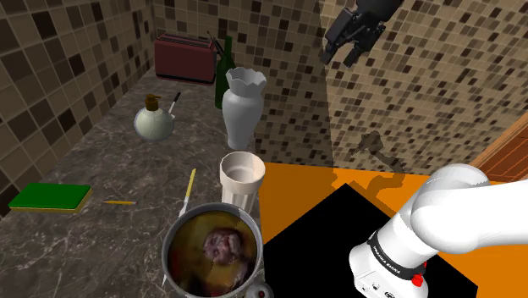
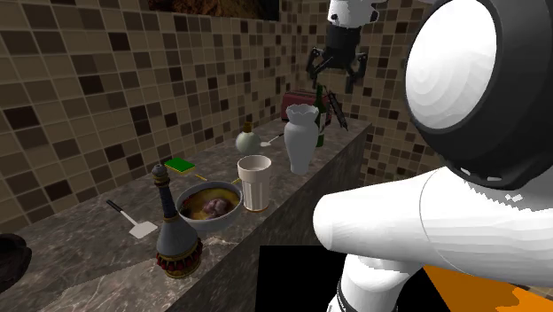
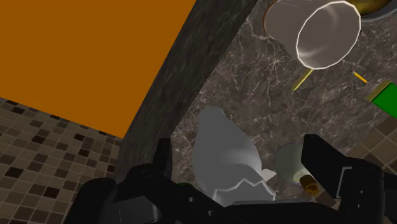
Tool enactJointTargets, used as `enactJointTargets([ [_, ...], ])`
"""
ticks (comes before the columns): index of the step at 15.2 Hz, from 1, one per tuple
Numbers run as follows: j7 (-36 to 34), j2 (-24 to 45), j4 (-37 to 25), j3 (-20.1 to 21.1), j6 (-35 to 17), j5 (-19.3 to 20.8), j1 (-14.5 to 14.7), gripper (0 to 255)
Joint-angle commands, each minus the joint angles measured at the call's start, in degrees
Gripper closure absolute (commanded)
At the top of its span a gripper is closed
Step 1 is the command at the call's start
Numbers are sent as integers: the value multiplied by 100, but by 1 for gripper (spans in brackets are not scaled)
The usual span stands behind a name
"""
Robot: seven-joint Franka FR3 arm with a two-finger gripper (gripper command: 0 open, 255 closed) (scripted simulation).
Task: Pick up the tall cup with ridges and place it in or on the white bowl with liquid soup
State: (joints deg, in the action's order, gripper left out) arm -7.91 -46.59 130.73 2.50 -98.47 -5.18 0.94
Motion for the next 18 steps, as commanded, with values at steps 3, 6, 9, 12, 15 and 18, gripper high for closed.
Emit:
enactJointTargets([
  [3,-169,39,252,169,-194,-90,39,0],
  [6,-423,141,594,427,-495,-235,110,0],
  [9,-677,300,891,693,-813,-390,190,0],
  [12,-930,520,1142,966,-1148,-551,276,0],
  [15,-1184,804,1343,1246,-1501,-712,362,0],
  [18,-1440,1154,1492,1532,-1874,-864,445,0],
])
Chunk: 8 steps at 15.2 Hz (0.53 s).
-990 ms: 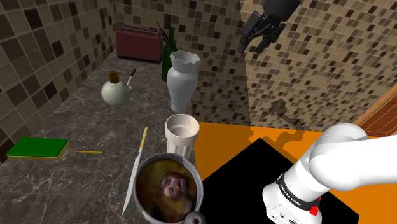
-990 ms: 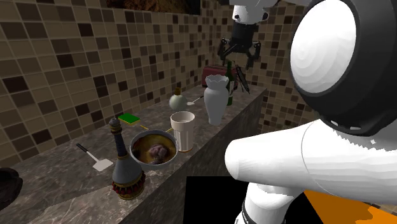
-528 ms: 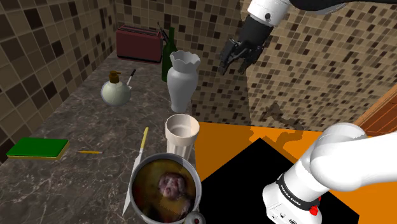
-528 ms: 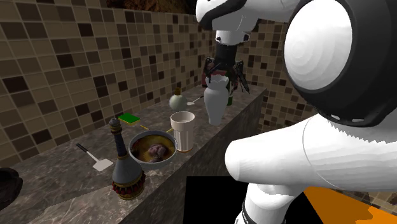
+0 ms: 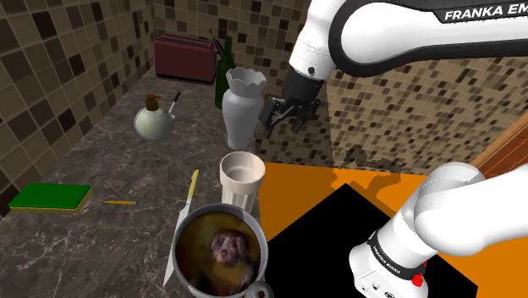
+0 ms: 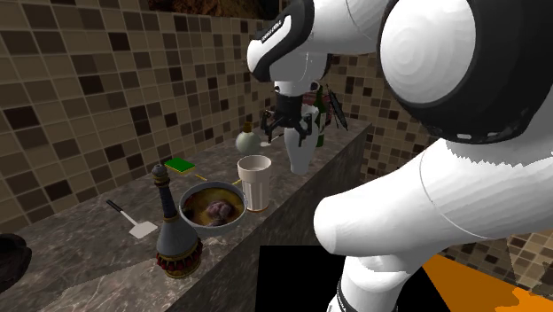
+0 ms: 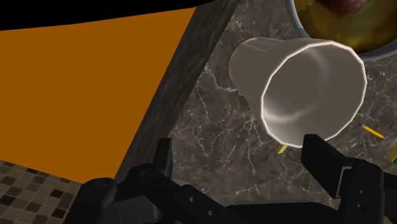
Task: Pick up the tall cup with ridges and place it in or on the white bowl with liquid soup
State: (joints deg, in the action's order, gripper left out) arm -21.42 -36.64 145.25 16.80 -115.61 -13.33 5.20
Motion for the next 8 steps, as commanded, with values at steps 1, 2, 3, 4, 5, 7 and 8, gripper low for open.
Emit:
enactJointTargets([
  [1,-174,291,78,199,-288,-97,45,0],
  [2,-261,431,110,296,-417,-142,69,0],
  [3,-349,578,135,393,-549,-183,92,0],
  [4,-438,732,155,491,-681,-220,113,0],
  [5,-517,871,166,576,-798,-249,130,0],
  [7,-520,962,256,616,-978,-263,130,0],
  [8,-522,1010,299,636,-1070,-269,131,0],
])
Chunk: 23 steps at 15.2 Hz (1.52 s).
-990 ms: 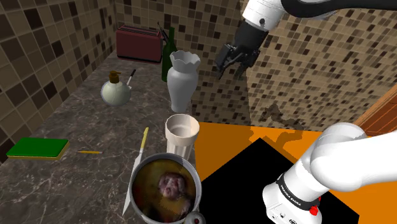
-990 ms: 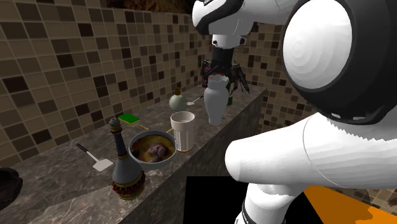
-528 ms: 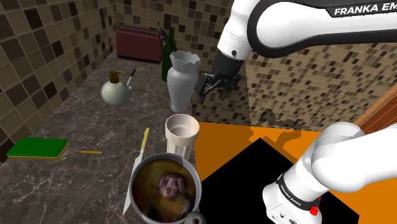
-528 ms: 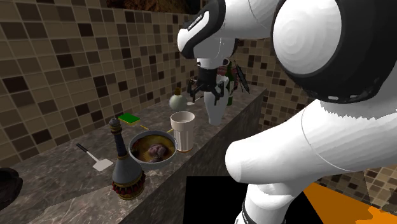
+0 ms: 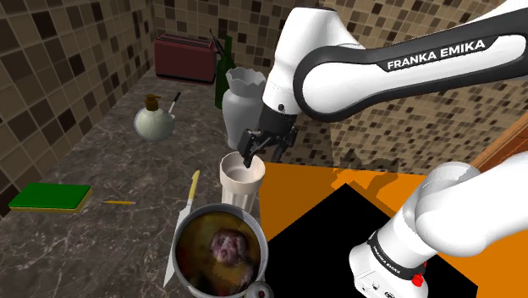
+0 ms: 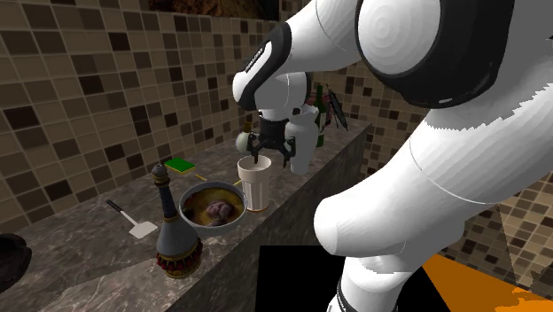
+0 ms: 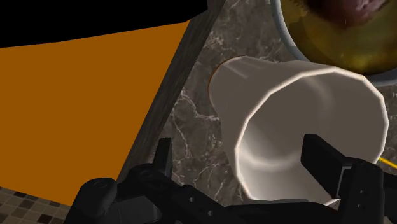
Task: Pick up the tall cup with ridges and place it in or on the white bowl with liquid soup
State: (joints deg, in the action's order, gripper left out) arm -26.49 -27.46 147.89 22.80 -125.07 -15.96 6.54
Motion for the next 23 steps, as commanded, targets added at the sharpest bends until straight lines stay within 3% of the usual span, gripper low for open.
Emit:
enactJointTargets([
  [1,-17,141,76,57,-216,-11,-4,0],
  [5,-29,336,216,132,-550,-25,-9,0],
  [13,-29,336,215,131,-549,-24,-9,0],
  [14,-29,336,215,131,-549,-24,-9,255],
  [23,-29,336,216,131,-550,-24,-9,255],
])
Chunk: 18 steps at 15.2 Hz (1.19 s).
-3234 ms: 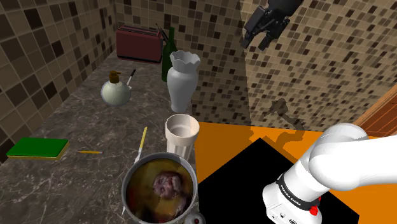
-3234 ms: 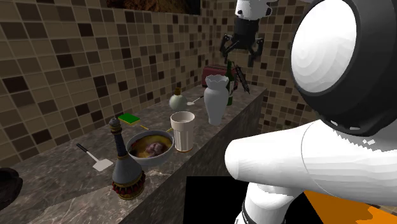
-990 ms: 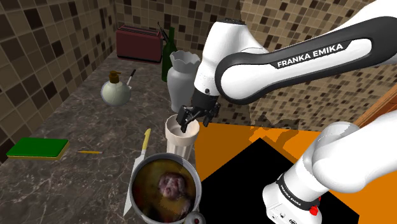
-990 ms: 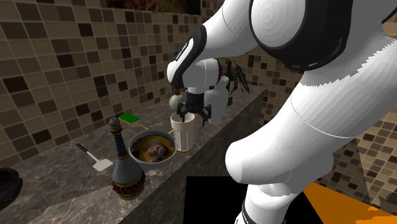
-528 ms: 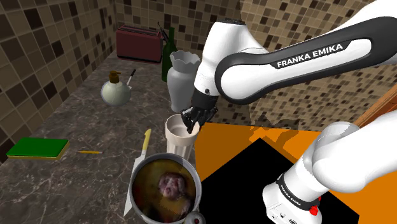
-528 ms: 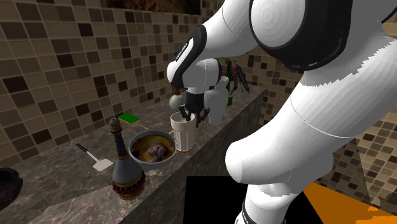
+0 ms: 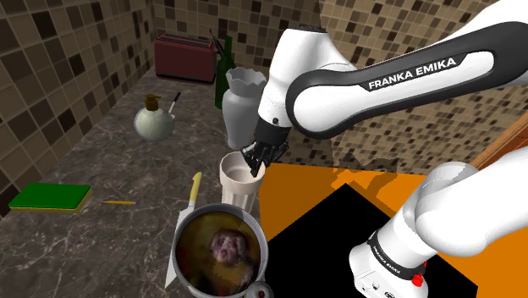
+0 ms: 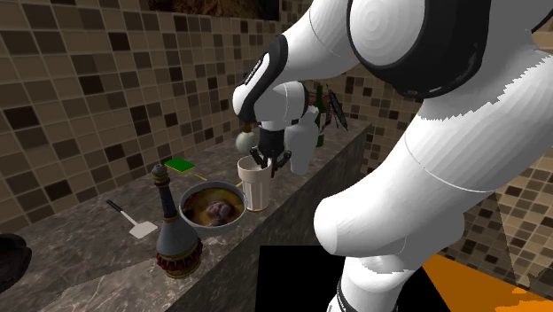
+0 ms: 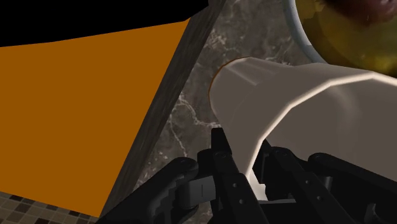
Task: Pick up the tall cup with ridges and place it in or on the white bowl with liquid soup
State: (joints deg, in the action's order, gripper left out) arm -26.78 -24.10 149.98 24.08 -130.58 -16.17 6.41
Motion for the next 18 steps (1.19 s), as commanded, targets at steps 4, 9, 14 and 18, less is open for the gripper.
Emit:
enactJointTargets([
  [4,-5,-190,-174,-66,370,18,8,255],
  [9,-17,-385,-426,-148,815,54,4,255],
  [14,-34,-533,-706,-226,1243,97,-5,255],
  [18,-51,-622,-950,-283,1574,134,-17,255],
])
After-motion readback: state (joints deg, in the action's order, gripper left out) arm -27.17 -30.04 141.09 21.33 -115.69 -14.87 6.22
